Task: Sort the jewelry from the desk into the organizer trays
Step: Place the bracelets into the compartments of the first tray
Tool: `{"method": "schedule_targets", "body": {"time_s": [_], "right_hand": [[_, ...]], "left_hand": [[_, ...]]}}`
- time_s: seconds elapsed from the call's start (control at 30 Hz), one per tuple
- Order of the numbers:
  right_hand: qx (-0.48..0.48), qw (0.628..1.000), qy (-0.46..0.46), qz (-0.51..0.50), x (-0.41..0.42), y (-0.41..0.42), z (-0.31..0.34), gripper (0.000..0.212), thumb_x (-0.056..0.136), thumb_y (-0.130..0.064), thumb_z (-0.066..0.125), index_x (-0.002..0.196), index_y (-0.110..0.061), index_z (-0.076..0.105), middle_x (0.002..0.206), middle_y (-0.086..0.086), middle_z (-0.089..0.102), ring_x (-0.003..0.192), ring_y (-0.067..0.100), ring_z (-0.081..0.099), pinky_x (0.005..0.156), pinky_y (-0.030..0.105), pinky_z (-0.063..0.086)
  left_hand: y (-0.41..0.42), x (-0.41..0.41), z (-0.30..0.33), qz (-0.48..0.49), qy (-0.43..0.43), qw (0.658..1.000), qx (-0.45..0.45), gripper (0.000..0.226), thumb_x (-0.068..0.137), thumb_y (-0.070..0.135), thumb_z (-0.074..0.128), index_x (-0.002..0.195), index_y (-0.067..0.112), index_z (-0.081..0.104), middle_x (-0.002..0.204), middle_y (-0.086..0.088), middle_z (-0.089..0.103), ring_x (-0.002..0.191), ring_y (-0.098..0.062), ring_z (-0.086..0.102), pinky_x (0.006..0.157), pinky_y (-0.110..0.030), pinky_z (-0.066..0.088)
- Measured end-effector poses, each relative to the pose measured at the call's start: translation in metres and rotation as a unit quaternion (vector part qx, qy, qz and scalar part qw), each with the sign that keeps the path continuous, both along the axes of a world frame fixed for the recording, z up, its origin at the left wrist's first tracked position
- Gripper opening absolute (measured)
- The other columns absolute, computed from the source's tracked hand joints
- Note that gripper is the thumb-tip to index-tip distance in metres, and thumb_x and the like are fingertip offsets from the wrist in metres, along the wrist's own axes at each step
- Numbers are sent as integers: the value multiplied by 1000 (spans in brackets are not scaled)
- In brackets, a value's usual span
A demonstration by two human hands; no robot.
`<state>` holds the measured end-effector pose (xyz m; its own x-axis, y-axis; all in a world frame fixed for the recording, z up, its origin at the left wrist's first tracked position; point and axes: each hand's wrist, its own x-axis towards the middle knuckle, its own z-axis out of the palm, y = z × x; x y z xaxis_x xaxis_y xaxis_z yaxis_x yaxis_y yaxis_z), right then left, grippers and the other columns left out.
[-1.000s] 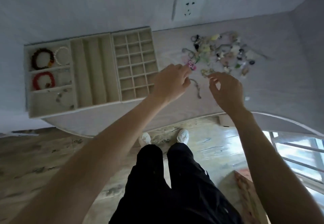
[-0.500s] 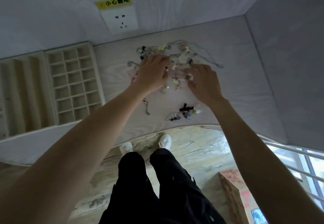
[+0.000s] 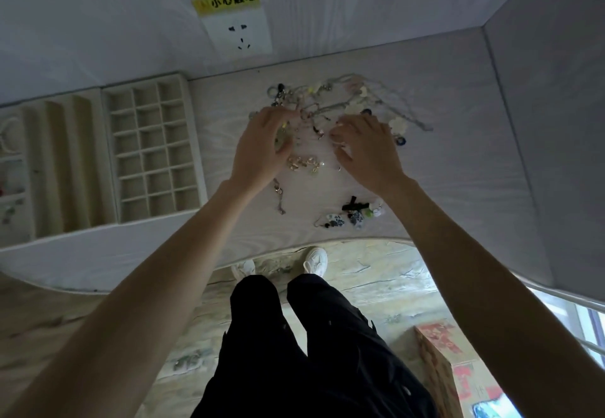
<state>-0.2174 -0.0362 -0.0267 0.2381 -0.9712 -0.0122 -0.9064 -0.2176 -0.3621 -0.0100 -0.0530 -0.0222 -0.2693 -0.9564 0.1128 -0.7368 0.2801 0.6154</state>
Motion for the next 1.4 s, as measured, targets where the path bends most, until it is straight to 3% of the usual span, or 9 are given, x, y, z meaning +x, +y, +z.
{"method": "schedule_targets", "body": {"time_s": [0.2, 0.47, 0.63, 0.8, 0.97, 1.03, 1.2, 1.3, 1.4], "right_hand": [[-19, 999, -36, 30, 15, -14, 7, 27, 81, -20, 63, 107, -14, 67, 118, 8, 59, 114, 32, 48, 90, 42, 35], [-8, 992, 87, 87, 51, -47, 5, 22, 87, -11, 53, 107, -9, 63, 125, 12, 50, 118, 31, 41, 92, 39, 30], [3, 997, -35, 62, 45, -54, 17, 16, 89, -9, 50, 103, -8, 56, 111, 8, 56, 107, 27, 50, 82, 33, 32], [88, 949, -304, -5, 46, -46, 61, 9, 97, -8, 44, 102, -2, 47, 90, 5, 64, 82, 19, 65, 73, 34, 54], [209, 810, -538, -101, 43, -28, 87, 7, 99, -9, 43, 95, -13, 47, 87, 5, 65, 73, 12, 65, 68, 25, 54], [219, 776, -572, -147, 41, -23, 84, 8, 98, -7, 46, 94, -13, 48, 85, 7, 63, 69, 12, 65, 68, 25, 54], [277, 712, -604, -227, 51, 1, 70, 16, 89, 2, 57, 94, -12, 51, 86, 10, 64, 70, 16, 67, 70, 26, 55], [303, 714, -596, -209, 83, 21, 75, 13, 89, 0, 58, 92, -12, 53, 86, 10, 63, 72, 19, 65, 67, 25, 55], [301, 745, -572, -165, 137, 43, 83, 12, 91, -3, 57, 93, -14, 54, 81, 6, 64, 70, 14, 66, 69, 26, 53]], "left_hand": [[-16, 4, 5, 32, -112, 992, 55, 25, 85, 12, 59, 110, 12, 64, 118, -11, 56, 109, -28, 47, 88, -32, 41], [-25, 5, 8, 23, -180, 981, 61, 21, 87, 17, 56, 105, 18, 67, 117, -8, 55, 112, -29, 46, 88, -36, 40], [-27, 13, 9, 33, -166, 982, 80, 23, 89, 20, 57, 111, 16, 64, 123, -8, 54, 115, -26, 45, 91, -33, 38], [-22, 8, 27, 19, 47, 992, 116, 40, 88, 31, 65, 124, 17, 54, 123, 1, 50, 113, -14, 48, 93, -22, 36], [-11, -7, 39, 68, 220, 947, 226, 20, 90, 33, 61, 98, 16, 65, 101, 5, 67, 95, -6, 63, 88, -28, 48], [-5, -7, 43, 98, 297, 909, 276, 10, 95, 20, 56, 88, 21, 64, 96, 8, 67, 92, -5, 63, 88, -27, 51], [27, 16, 50, 137, 452, 807, 353, 13, 98, 13, 48, 97, 12, 60, 91, -1, 66, 84, -15, 64, 83, -30, 53], [56, 43, 57, 162, 464, 805, 333, 15, 99, 15, 45, 95, 13, 59, 88, 0, 67, 79, -14, 66, 79, -30, 54], [88, 96, 63, 160, 424, 852, 262, 17, 100, 12, 43, 91, 13, 57, 82, 2, 66, 69, -9, 64, 69, -23, 53]]}}
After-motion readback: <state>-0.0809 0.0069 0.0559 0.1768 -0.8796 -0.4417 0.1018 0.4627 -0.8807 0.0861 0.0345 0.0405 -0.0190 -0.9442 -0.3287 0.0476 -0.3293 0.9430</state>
